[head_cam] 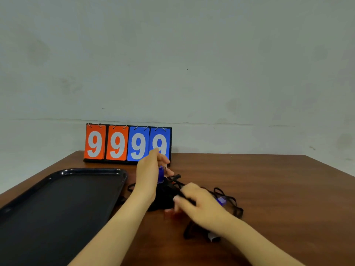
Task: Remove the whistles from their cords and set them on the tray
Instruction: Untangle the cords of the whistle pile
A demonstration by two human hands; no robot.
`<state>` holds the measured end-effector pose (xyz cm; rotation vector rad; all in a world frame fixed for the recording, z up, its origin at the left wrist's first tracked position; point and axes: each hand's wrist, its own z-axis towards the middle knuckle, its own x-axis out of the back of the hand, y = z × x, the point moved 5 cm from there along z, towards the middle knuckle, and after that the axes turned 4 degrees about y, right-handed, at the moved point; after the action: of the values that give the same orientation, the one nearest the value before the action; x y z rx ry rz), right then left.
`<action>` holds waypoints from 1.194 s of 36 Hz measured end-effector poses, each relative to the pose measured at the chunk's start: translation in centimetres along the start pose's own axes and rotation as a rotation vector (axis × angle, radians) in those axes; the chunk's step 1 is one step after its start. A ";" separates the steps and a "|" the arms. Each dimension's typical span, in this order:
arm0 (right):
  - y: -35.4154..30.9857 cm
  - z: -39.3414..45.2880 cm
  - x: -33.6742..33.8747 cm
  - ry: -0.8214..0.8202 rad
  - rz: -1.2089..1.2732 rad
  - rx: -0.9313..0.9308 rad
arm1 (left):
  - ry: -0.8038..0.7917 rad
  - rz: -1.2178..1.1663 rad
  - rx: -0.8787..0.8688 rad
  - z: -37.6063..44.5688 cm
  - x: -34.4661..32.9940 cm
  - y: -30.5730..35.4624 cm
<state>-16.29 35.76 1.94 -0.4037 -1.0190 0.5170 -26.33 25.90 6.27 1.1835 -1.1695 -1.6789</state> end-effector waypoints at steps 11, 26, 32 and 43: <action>3.4 0.6 6.5 0.426 1.372 -0.409 | -0.571 0.796 -0.264 -1.5 -2.9 -3.1; 6.7 0.3 8.1 0.596 1.191 -0.511 | -0.473 0.356 0.016 -0.1 -3.6 -3.9; 7.4 0.3 8.3 0.620 0.781 -0.622 | -0.395 0.315 -0.094 -0.3 -3.2 -3.6; 6.1 0.7 6.2 0.403 -0.091 -0.305 | -0.254 -0.393 0.176 0.3 -2.8 -3.9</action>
<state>-15.58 44.35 3.19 -0.6985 -0.7202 0.1843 -26.11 29.66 3.36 1.4087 -1.3231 -2.1042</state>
